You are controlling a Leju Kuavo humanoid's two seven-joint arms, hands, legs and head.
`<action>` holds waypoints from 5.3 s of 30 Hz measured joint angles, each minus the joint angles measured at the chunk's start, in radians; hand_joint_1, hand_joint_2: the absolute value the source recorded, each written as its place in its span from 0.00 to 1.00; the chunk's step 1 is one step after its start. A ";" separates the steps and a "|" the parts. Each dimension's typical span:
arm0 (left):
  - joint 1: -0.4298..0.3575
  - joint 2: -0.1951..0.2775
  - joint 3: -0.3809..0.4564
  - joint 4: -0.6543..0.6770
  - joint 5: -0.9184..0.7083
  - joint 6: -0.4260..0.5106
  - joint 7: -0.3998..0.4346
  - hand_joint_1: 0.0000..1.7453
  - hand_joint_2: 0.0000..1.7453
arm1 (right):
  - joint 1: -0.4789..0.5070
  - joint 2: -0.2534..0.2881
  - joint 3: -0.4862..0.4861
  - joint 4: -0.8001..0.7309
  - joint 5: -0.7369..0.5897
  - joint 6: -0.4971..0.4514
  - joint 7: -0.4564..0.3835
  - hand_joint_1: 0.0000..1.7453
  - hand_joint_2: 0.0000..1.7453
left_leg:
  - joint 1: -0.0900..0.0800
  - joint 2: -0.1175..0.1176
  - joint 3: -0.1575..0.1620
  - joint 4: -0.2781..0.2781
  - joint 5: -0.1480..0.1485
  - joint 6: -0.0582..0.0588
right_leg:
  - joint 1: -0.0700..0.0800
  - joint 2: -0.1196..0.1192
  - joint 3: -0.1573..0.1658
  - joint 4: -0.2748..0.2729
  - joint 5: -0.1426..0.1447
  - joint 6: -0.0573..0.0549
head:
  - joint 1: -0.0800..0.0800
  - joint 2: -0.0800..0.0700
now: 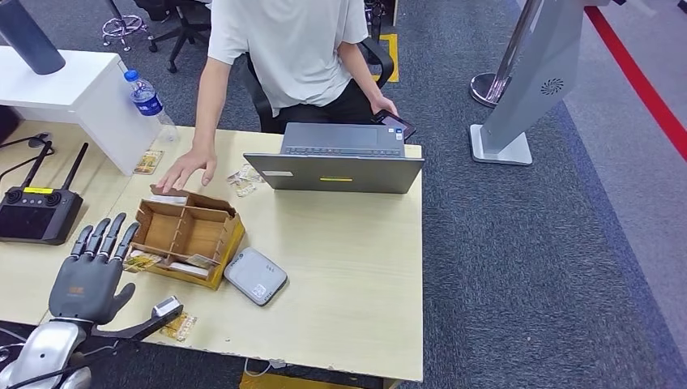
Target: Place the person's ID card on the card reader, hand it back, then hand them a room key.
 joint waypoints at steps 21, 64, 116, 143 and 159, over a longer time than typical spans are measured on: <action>0.054 0.111 0.053 0.039 0.026 0.074 -0.080 0.00 1.00 | -0.001 0.000 0.000 0.000 0.017 0.002 -0.004 0.00 0.00 | 0.000 0.000 0.000 0.000 0.000 0.000 | 0.000 -0.001 0.000 0.000 0.000 0.000 | 0.000 0.000; -0.152 -0.025 -0.076 0.293 -0.037 0.131 -0.094 0.00 1.00 | -0.008 0.000 0.001 0.000 0.056 0.000 -0.010 0.00 0.00 | 0.000 0.000 0.000 0.000 0.000 0.000 | 0.000 0.000 0.000 0.000 0.000 0.000 | 0.000 0.000; -0.101 -0.030 -0.123 -0.074 0.090 -0.093 -0.047 1.00 1.00 | -0.006 0.000 -0.020 0.000 0.033 -0.020 -0.004 0.00 0.00 | 0.000 -0.001 -0.001 0.000 0.000 0.000 | 0.000 -0.001 -0.001 0.000 0.000 0.000 | 0.001 0.000; -0.871 -0.069 -0.392 0.365 -0.019 -0.118 0.251 0.00 1.00 | 0.317 -0.335 1.590 -1.262 -0.930 0.089 0.557 0.00 0.00 | 0.001 0.007 -0.012 0.002 0.011 -0.001 | 0.001 0.009 -0.014 0.000 0.014 0.001 | 0.003 0.000; -0.870 -0.077 -0.397 0.409 0.011 -0.073 0.246 0.00 1.00 | 0.284 -0.426 1.776 -1.321 -0.991 0.019 0.580 0.00 0.00 | 0.001 0.005 -0.013 0.002 0.010 -0.001 | 0.000 0.007 -0.015 0.000 0.014 0.001 | 0.003 0.000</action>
